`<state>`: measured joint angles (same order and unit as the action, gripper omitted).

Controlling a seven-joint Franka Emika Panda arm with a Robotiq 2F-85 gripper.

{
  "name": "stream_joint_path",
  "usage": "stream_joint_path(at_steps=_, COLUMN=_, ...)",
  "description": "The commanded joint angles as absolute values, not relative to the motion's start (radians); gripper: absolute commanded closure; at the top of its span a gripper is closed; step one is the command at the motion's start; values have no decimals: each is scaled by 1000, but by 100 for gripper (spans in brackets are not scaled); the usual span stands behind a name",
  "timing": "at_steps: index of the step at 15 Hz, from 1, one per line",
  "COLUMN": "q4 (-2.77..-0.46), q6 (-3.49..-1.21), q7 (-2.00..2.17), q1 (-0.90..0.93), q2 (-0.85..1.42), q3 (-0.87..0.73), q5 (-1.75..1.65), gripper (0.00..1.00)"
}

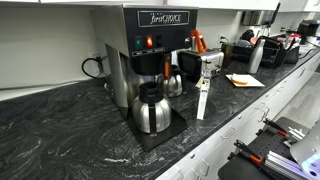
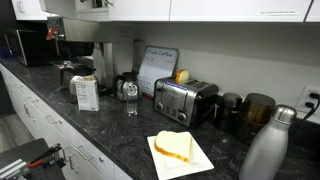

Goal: Open the top cabinet

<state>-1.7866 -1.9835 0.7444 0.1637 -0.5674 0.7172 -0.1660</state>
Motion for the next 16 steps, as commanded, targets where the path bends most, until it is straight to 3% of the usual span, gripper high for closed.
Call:
stream_joint_path(at_steps=1, q4=-1780, q6=-1975, q7=744, q1=160, q2=-568, q3=722, q5=-162, gripper=18)
stream_joint_path(at_steps=4, q4=-1766, q6=-1918, q7=743, q1=172, q2=-588, q3=725, q5=-148, gripper=1)
stream_joint_path(at_steps=16, q4=-1751, q6=-1797, q7=790, q1=171, q2=-732, q3=747, q5=-83, gripper=0)
